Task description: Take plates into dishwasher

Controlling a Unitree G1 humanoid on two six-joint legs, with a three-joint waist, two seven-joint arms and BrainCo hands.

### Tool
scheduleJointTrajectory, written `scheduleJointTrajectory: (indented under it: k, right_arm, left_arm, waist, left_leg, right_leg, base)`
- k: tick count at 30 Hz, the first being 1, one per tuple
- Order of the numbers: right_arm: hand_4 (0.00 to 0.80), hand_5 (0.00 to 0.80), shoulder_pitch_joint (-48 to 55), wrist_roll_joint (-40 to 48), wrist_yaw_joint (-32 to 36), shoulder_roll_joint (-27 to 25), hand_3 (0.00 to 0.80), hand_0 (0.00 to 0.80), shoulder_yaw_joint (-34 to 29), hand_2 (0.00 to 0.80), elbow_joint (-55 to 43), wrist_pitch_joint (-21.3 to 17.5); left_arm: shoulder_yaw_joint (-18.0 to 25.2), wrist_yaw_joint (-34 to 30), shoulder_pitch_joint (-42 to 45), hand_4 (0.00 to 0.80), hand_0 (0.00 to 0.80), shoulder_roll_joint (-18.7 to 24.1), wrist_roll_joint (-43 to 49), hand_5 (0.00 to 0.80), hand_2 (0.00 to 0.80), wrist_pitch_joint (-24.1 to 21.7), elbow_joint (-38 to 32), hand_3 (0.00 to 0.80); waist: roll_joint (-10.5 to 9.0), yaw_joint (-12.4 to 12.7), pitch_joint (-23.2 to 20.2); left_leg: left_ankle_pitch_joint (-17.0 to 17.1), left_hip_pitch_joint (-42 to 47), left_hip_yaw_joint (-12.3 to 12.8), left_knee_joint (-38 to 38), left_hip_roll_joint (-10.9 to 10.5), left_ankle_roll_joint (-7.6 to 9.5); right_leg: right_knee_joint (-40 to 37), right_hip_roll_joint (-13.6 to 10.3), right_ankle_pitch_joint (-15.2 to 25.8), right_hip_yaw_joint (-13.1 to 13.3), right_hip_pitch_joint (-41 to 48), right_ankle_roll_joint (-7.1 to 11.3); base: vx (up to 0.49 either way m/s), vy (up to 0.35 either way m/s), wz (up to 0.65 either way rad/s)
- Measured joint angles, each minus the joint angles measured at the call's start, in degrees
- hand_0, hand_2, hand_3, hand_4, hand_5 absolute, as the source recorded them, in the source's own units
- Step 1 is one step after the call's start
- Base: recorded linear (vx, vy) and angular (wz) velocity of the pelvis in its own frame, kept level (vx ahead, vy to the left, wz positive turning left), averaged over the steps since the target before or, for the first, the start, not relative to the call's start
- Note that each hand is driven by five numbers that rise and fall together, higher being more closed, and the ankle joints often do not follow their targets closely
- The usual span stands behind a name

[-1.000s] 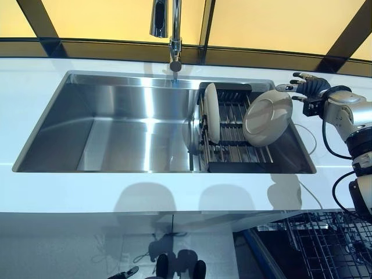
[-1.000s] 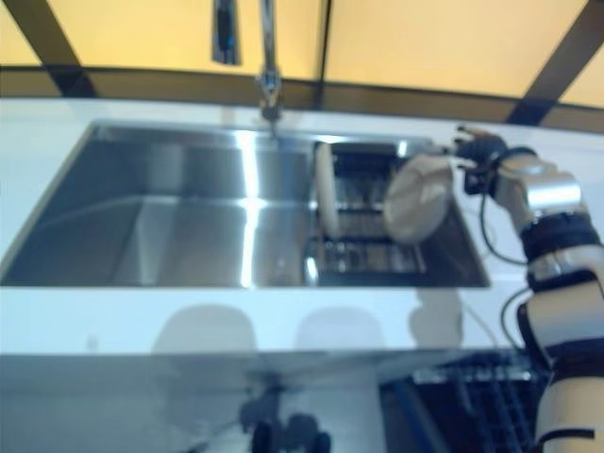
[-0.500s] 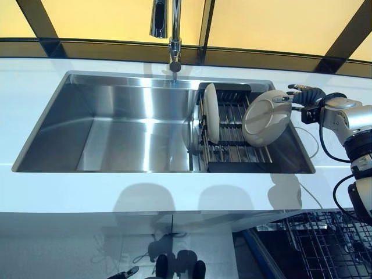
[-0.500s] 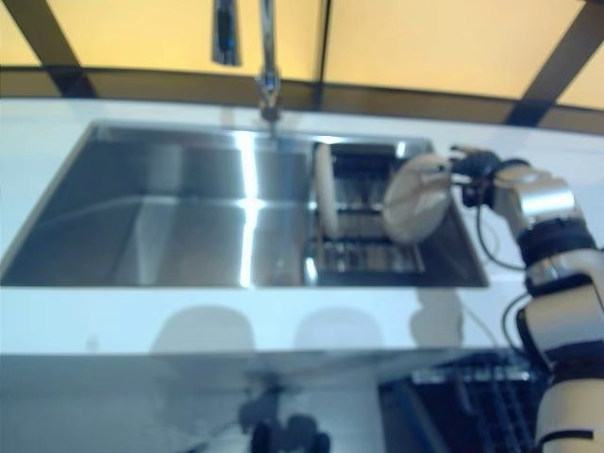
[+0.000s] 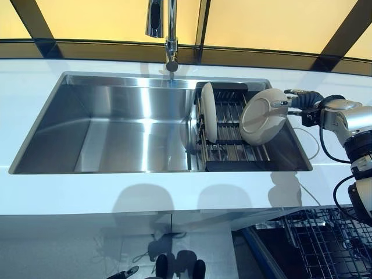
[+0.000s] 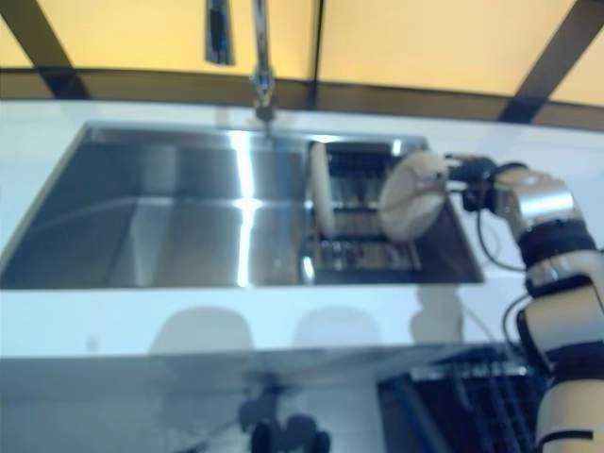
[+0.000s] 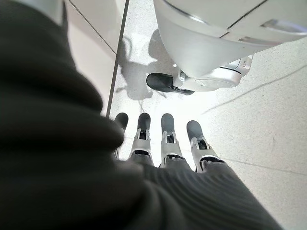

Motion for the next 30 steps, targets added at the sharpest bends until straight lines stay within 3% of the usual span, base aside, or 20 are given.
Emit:
scheduleJointTrajectory:
  k: [12,19,20,21,22,23,24,30]
  right_arm:
    - [0.000,0.000,1.2,-1.8,5.9,0.0,0.000,0.000,0.4,0.000,0.0,1.3]
    - [0.000,0.000,1.2,-1.7,4.8,0.0,0.000,0.000,0.4,0.000,0.0,1.2]
    - [0.056,0.056,1.2,-1.7,3.4,0.0,0.056,0.056,0.4,0.056,0.0,0.9]
    - [0.226,0.226,1.2,-1.7,2.2,0.0,0.226,0.226,0.4,0.226,0.0,0.8]
    - [0.336,0.336,1.2,-1.6,1.4,0.0,0.336,0.336,0.4,0.336,0.0,0.8]
    - [0.703,0.703,1.2,-1.5,-0.3,0.0,0.703,0.703,0.4,0.703,-0.1,0.8]
    - [0.800,0.800,1.2,-1.4,-1.2,0.0,0.800,0.800,0.4,0.800,-0.1,0.8]
    - [0.800,0.800,0.9,0.6,-6.8,0.6,0.800,0.800,0.3,0.800,-0.9,-0.4]
  left_arm:
    - [0.0,-0.2,0.0,0.000,0.000,0.1,0.0,0.000,0.000,-0.4,-0.1,0.000]
    - [0.0,-0.2,0.0,0.000,0.000,0.1,0.0,0.000,0.000,-0.4,0.0,0.000]
    - [0.0,-0.2,0.0,0.000,0.000,0.1,0.0,0.000,0.000,-0.3,0.0,0.000]
    - [0.0,-0.2,0.1,0.000,0.000,0.1,0.0,0.000,0.000,-0.3,0.0,0.000]
    - [0.0,-0.2,0.1,0.000,0.000,0.1,0.0,0.000,0.000,-0.4,0.0,0.000]
    - [0.0,-0.2,0.2,0.000,0.000,0.1,0.0,0.000,0.000,-0.4,0.0,0.000]
    - [0.0,-0.2,0.2,0.000,0.000,0.1,0.0,0.000,0.000,-0.4,0.0,0.000]
    - [0.0,-0.2,0.3,0.000,0.000,0.1,-0.2,0.000,0.000,-0.4,0.0,0.000]
  waist:
    - [0.00,0.0,0.0]
    - [0.00,0.0,0.0]
    - [0.00,0.1,0.0]
    - [0.00,0.1,0.0]
    - [0.00,0.1,0.0]
    - [0.00,0.1,0.0]
    - [0.00,0.1,0.0]
    - [0.10,0.2,0.0]
  left_leg:
    - [0.0,-0.1,0.0,0.0,0.0,0.00]
    - [0.0,0.0,0.0,0.0,0.0,0.01]
    - [0.0,-0.1,0.0,0.0,0.0,0.01]
    - [0.0,0.0,0.0,0.0,0.0,0.01]
    - [0.0,0.0,0.0,0.0,0.0,0.01]
    - [0.0,-0.1,0.0,0.0,0.0,0.01]
    - [0.0,-0.1,0.0,0.0,0.0,0.01]
    - [0.0,-0.1,-0.1,0.0,0.0,0.03]
  right_leg:
    - [0.0,0.0,0.0,0.1,-0.1,0.00]
    - [0.0,0.0,0.0,0.1,-0.1,0.00]
    - [0.0,0.0,0.0,0.1,-0.1,0.00]
    - [0.0,0.0,0.0,0.0,0.0,0.00]
    - [0.0,0.0,0.0,0.0,0.0,0.00]
    - [0.0,0.0,0.0,0.0,0.0,0.00]
    - [0.0,0.0,0.0,0.0,0.0,0.00]
    - [0.0,0.0,0.0,-0.1,-0.1,0.00]
  base:
    - [0.000,0.000,0.00]
    - [0.000,0.000,0.00]
    - [0.000,0.000,0.00]
    - [0.000,0.000,0.00]
    - [0.000,0.000,0.00]
    - [0.000,0.000,0.00]
    - [0.000,0.000,0.00]
    - [0.000,0.000,0.00]
